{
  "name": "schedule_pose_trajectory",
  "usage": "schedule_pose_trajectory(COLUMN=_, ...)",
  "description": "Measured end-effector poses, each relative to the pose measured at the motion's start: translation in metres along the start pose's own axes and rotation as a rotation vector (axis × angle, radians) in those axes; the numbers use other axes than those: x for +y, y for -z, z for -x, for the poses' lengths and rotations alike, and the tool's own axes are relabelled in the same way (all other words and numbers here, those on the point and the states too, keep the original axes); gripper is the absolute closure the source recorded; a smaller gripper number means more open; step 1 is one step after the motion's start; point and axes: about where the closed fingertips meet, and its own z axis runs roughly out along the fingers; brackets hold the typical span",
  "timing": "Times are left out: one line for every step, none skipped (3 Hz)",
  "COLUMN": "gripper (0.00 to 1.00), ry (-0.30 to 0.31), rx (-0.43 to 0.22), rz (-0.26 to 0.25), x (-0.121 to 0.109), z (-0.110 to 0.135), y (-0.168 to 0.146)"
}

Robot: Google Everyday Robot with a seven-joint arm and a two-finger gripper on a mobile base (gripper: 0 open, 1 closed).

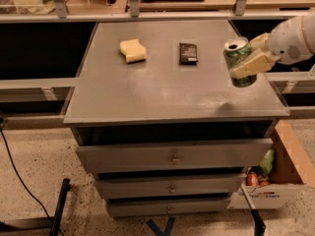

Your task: Knock green can over

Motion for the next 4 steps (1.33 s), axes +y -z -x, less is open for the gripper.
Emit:
schedule_pose_trajectory(gripper=1.00, ry=0.081, rx=0.204, rz=-0.036, x=0.005, z=0.016, y=0.009)
schedule_pose_trajectory(gripper=1.00, ry=0.183, rx=0.373, rz=-0.082, x=0.018, z=0.035, y=0.009)
schedule_pose_trajectory(gripper=1.00, ry=0.265, rx=0.530, rz=-0.115, x=0.025, z=0.033, y=0.007)
schedule_pose_trajectory(gripper=1.00, ry=0.352, rx=0.683, rz=-0.143, x=0.023, z=0.025, y=0.004)
